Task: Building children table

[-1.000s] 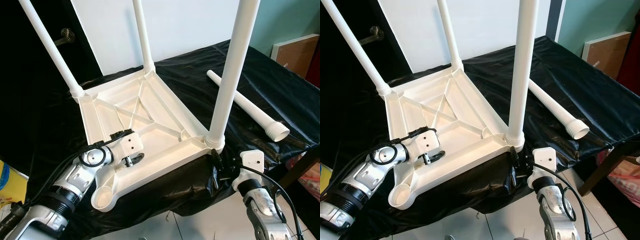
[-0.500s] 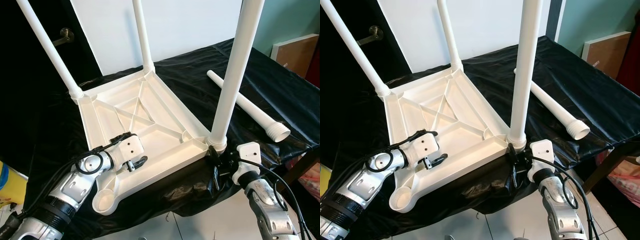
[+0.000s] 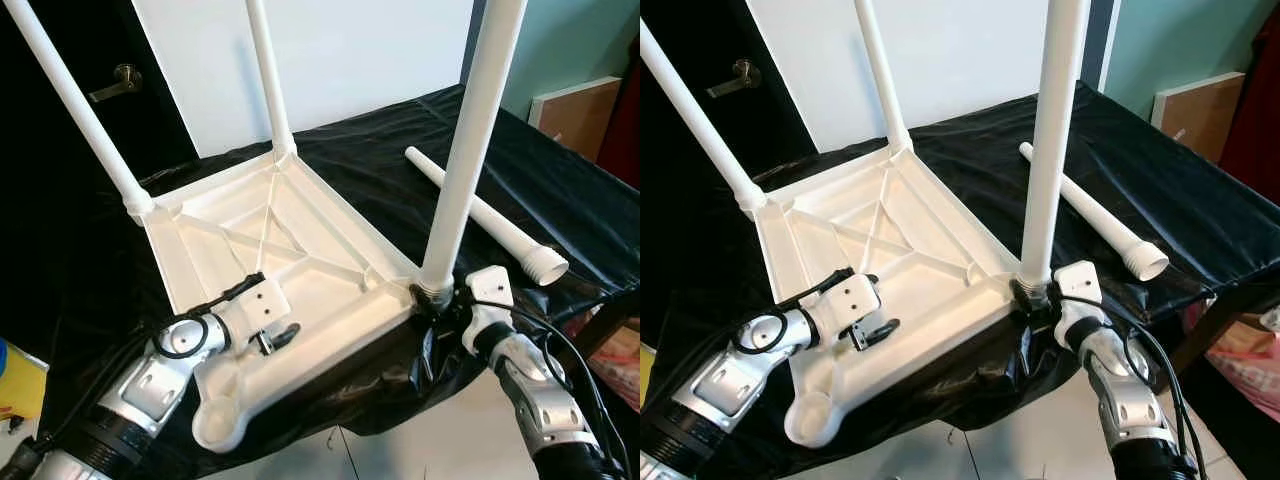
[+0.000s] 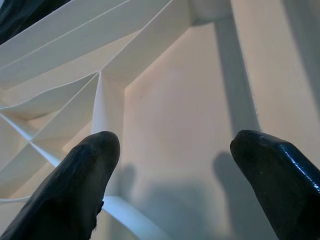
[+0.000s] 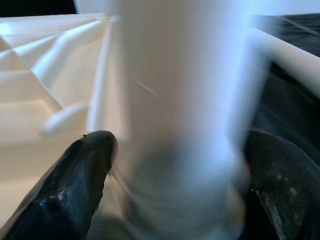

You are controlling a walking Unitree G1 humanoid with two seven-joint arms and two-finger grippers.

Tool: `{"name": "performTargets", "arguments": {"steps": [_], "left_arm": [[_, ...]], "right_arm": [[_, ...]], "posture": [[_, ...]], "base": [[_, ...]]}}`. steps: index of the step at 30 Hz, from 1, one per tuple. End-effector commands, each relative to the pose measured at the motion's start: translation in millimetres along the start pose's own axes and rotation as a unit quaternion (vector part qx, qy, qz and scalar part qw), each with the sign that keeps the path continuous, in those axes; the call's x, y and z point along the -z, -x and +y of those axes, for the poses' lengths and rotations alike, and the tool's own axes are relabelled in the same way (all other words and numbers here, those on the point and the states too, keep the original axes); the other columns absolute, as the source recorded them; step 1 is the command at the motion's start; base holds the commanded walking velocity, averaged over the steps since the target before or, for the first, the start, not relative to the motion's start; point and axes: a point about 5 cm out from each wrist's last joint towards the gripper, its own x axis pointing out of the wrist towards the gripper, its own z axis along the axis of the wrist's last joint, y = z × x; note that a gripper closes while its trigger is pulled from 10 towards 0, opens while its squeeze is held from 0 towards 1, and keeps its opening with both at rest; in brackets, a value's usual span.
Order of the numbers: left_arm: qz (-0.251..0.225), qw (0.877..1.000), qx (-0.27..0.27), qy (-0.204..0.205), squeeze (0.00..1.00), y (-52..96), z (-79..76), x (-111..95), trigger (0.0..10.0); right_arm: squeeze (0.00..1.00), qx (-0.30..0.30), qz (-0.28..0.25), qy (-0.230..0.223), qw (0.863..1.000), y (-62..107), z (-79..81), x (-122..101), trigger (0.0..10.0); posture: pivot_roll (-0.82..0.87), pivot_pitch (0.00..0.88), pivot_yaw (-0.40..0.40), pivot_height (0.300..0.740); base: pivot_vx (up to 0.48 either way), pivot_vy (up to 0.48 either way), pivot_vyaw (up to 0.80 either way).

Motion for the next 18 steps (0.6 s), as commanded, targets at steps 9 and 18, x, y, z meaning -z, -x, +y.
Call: {"name": "performTargets", "arguments": {"steps": [9,18], "left_arm": [[-0.019,0.995,0.088,0.039,0.00,-18.5,-28.3,-5.1,10.0],[-0.040,0.994,0.087,0.050,0.00,-33.2,-33.2,-23.2,10.0]], "right_arm": [[0.00,-0.031,-0.015,-0.025,0.999,-32.1,11.9,-6.3,10.0],[0.00,-0.042,-0.037,-0.048,0.997,-55.2,25.5,-13.9,10.0]], "posture": [[-0.11,0.000,0.082,0.740],[-0.11,0.000,0.073,0.740]], "base": [[0.000,0.000,0.00],[0.000,0.000,0.00]]}}
